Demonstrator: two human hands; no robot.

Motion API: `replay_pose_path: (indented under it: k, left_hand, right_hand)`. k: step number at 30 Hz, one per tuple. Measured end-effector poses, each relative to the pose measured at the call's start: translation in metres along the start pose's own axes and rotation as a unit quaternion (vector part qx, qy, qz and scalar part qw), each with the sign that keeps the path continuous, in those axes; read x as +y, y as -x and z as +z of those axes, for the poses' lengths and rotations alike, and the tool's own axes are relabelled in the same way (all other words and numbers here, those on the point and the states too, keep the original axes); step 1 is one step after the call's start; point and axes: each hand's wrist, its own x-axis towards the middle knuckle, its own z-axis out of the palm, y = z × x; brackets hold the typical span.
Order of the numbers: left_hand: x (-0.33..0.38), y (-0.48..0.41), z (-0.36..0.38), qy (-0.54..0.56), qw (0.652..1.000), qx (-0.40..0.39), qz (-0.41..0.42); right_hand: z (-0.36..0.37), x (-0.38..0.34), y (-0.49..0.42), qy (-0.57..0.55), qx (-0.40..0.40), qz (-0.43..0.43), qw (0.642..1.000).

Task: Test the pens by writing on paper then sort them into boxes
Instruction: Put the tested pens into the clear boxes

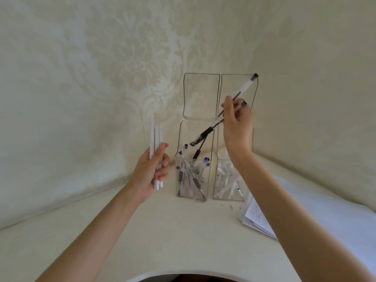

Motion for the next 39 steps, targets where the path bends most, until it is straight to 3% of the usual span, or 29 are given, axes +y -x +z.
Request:
replay_pose_path:
  k: [3,6,8,16,18,20,22,27,31,34,37,39]
  left_hand:
    - [0.001,0.004,-0.005,0.035,0.999,-0.021,0.004]
    - [0.001,0.004,-0.009,0.058,0.998,-0.036,0.000]
    - [0.000,0.003,-0.011,0.043,0.998,-0.039,0.009]
    - [0.000,0.007,-0.006,-0.023,0.999,-0.037,0.011]
    - [0.002,0.008,0.001,-0.034,0.998,-0.058,0.010]
    - [0.005,0.009,0.014,-0.049,0.995,-0.083,0.003]
    - [0.008,0.008,0.030,-0.082,0.991,-0.103,-0.007]
    - [0.007,-0.002,0.070,-0.130,0.978,-0.161,-0.027]
    - [0.007,-0.012,0.102,-0.147,0.968,-0.202,-0.027]
    - [0.012,-0.026,0.124,-0.202,0.962,-0.181,0.017]
    - [0.017,-0.044,0.132,-0.313,0.935,-0.125,0.106]
    - [0.018,-0.052,0.125,-0.301,0.940,-0.074,0.140]
  right_hand:
    - [0.010,0.007,-0.001,0.095,-0.050,-0.033,0.994]
    - [0.017,0.020,0.001,0.219,-0.164,0.001,0.962]
    - [0.015,0.023,0.005,0.246,-0.189,0.022,0.950]
    - [0.004,0.010,0.022,0.191,-0.195,-0.048,0.961]
    - [0.000,0.004,0.030,0.123,-0.253,0.005,0.960]
    - [-0.006,-0.001,0.039,0.078,-0.360,0.073,0.927]
    - [-0.012,-0.002,0.041,0.030,-0.398,0.109,0.911]
    - [-0.040,-0.002,0.024,-0.041,-0.355,0.127,0.925]
    - [-0.062,-0.005,0.012,-0.048,-0.313,0.090,0.944]
    - [-0.070,-0.006,-0.001,-0.061,-0.256,0.065,0.963]
    - [-0.075,-0.006,-0.023,-0.056,-0.152,0.037,0.986]
    - [-0.080,0.003,-0.038,-0.006,-0.088,0.011,0.996]
